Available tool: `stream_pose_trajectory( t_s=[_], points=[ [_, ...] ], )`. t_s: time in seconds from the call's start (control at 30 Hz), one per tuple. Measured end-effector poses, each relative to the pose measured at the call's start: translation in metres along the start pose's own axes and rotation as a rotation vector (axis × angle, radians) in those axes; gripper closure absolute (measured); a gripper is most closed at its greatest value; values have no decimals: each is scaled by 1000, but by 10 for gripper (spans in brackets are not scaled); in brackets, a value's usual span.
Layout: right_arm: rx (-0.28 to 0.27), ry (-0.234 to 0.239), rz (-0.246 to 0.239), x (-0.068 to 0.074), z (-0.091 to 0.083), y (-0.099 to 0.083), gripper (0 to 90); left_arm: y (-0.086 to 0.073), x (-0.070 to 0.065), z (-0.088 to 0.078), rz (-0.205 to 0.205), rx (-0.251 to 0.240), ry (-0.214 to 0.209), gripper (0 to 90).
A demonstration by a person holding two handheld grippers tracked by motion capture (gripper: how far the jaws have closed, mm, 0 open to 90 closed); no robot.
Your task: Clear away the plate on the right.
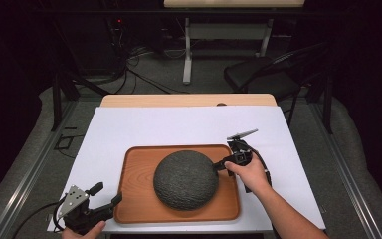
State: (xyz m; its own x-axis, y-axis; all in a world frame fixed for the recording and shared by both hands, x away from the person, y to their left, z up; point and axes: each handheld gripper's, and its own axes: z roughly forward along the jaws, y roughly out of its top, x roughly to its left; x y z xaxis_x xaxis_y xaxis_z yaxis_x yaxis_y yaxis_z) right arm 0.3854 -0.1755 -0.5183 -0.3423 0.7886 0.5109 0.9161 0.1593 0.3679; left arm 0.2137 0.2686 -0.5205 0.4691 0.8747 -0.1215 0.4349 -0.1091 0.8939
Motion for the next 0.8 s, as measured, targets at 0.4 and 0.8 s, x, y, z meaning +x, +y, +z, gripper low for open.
stream_pose_trajectory(
  t_s=[0.4,0.8],
  points=[
    [-140,37,-83,-1,-35,-34,638,0,0,0,-1,-2,3,228],
    [-346,46,-131,-15,-49,-90,589,0,0,0,-9,5,10,228]
  ],
)
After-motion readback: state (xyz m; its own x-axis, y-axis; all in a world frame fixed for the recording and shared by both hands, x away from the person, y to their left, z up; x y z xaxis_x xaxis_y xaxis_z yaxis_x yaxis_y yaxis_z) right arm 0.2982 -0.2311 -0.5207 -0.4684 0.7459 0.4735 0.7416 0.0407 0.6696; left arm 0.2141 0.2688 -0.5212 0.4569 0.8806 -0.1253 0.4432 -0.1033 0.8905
